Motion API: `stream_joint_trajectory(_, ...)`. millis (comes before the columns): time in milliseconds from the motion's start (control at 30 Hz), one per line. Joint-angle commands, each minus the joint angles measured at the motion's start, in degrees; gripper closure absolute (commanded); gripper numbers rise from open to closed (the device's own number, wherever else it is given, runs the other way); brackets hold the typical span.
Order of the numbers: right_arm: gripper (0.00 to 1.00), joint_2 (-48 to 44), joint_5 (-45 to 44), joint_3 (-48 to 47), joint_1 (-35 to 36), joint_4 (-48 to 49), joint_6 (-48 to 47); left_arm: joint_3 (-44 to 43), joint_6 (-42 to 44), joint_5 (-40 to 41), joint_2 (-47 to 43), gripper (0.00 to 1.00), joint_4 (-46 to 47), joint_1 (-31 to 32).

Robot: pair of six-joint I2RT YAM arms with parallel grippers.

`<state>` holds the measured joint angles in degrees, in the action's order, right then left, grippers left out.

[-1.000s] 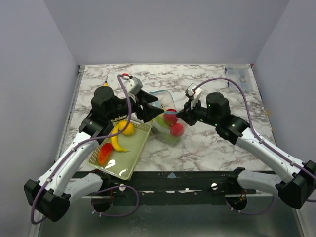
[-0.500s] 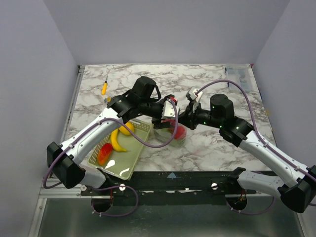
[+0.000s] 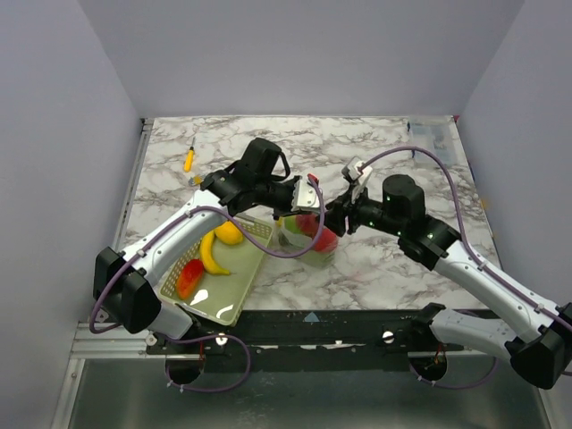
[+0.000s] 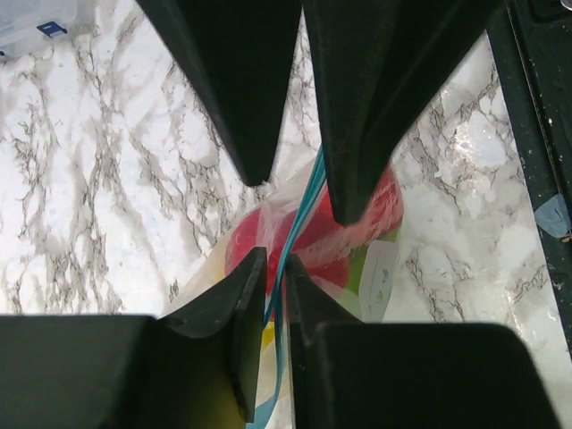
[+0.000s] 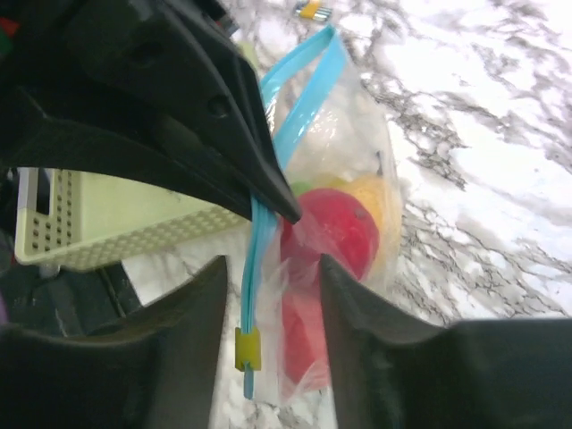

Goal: Place the food in the zip-top bag and seal the zipper
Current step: Adjust the zipper food storage bag at the center of the board.

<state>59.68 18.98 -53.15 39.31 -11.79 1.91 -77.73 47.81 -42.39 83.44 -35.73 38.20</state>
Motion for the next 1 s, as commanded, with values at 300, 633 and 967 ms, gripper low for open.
stream_joint_trajectory(300, 0.36, -18.8, -6.4, 20.8, 0.2, 22.1, 3.7, 2.5, -1.9, -3.0, -2.4, 0.96, 5.2, -1.6)
stream_joint_trajectory(633, 0.52, -12.5, -7.4, 13.9, 0.2, 13.2, 3.8, 2.6, -2.1, -2.9, -2.7, 0.99, 5.0, -1.9)
stream_joint_trajectory(967, 0.59, -10.0, -7.5, 15.1, 0.2, 14.0, 4.5, 2.6, -2.2, -2.9, -2.7, 1.00, 5.0, -2.5)
